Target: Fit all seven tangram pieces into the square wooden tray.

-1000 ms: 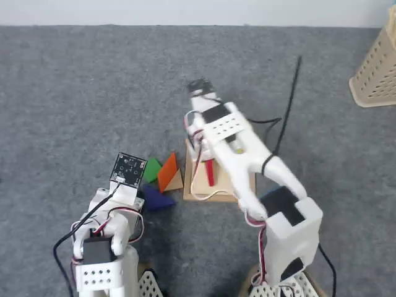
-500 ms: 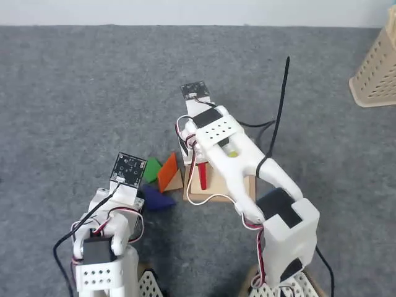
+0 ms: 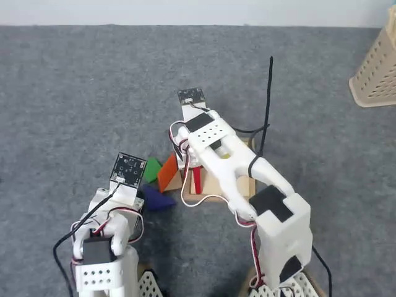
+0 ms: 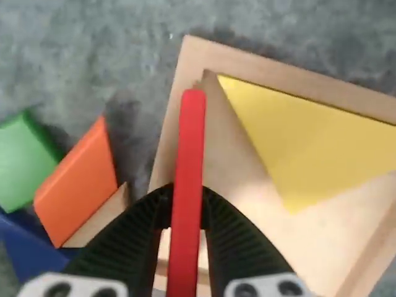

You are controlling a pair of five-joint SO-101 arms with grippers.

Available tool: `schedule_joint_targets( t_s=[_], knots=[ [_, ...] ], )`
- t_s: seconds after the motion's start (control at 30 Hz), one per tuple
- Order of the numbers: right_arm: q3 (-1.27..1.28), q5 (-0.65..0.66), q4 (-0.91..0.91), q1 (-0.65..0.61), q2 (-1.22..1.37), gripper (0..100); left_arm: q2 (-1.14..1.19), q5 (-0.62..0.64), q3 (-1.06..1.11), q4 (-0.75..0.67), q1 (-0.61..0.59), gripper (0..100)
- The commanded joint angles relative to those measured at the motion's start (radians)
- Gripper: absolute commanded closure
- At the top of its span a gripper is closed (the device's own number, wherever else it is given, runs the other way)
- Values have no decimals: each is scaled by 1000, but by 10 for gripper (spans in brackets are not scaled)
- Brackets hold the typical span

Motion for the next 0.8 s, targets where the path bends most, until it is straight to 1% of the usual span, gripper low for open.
schedule_joint_targets(
  t_s=[0.0, 0.07, 0.17, 0.3, 0.4, 0.67, 0.77],
  knots=[
    [-81, -14, -1, -15, -15, 945, -18, -2, -5, 5, 3, 850],
    [-81, -14, 5, -15, -15, 896, -18, -2, -5, 5, 3, 850],
    [-83, -14, 7, -10, -16, 850, -18, -2, -5, 5, 3, 850],
    [-83, -9, 12, 4, -61, 847, -18, -2, -5, 5, 3, 850],
    [-83, -9, 51, 19, -122, 847, -18, -2, -5, 5, 3, 850],
    [-77, -8, 79, 102, -176, 847, -18, -2, -5, 5, 3, 850],
    [-75, 40, 81, 120, -174, 847, -18, -2, -5, 5, 3, 850]
  ],
)
